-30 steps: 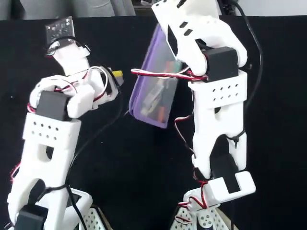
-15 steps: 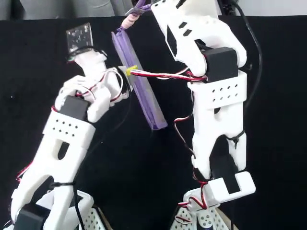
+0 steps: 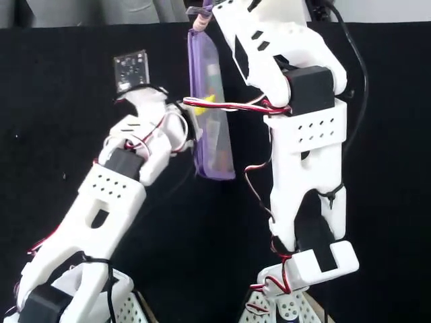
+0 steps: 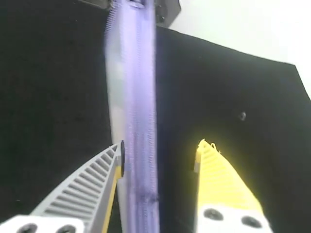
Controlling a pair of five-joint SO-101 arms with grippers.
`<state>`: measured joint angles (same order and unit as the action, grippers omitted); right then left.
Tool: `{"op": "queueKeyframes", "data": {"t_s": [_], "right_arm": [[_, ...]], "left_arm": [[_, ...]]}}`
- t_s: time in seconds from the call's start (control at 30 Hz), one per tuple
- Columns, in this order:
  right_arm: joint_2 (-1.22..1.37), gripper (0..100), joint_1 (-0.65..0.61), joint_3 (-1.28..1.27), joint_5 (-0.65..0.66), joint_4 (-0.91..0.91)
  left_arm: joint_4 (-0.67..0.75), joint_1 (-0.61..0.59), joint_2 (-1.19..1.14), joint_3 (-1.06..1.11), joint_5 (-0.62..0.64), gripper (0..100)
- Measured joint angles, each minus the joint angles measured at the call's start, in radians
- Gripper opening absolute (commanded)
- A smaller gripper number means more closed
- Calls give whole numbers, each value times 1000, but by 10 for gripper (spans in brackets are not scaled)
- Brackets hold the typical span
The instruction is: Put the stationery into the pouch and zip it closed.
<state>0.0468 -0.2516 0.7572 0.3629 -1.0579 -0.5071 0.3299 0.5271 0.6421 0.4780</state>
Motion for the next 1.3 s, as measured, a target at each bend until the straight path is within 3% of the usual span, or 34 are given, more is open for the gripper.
{"op": "queueKeyframes", "data": {"t_s": [0.33,0.7,0.93,1.13,1.3], "right_arm": [[0,12,-9,-3,0,-25],[0,12,-14,-5,2,-26],[2,12,-14,-5,2,-26],[0,12,-14,-5,2,-60],[-20,12,-8,-3,2,-74]], "left_arm": [[153,-46,-106,48,0,245],[164,-44,-330,-46,-58,244],[164,-43,-364,-84,-63,22],[164,-41,-334,-49,-161,29],[166,-26,-176,92,-247,29]]}}
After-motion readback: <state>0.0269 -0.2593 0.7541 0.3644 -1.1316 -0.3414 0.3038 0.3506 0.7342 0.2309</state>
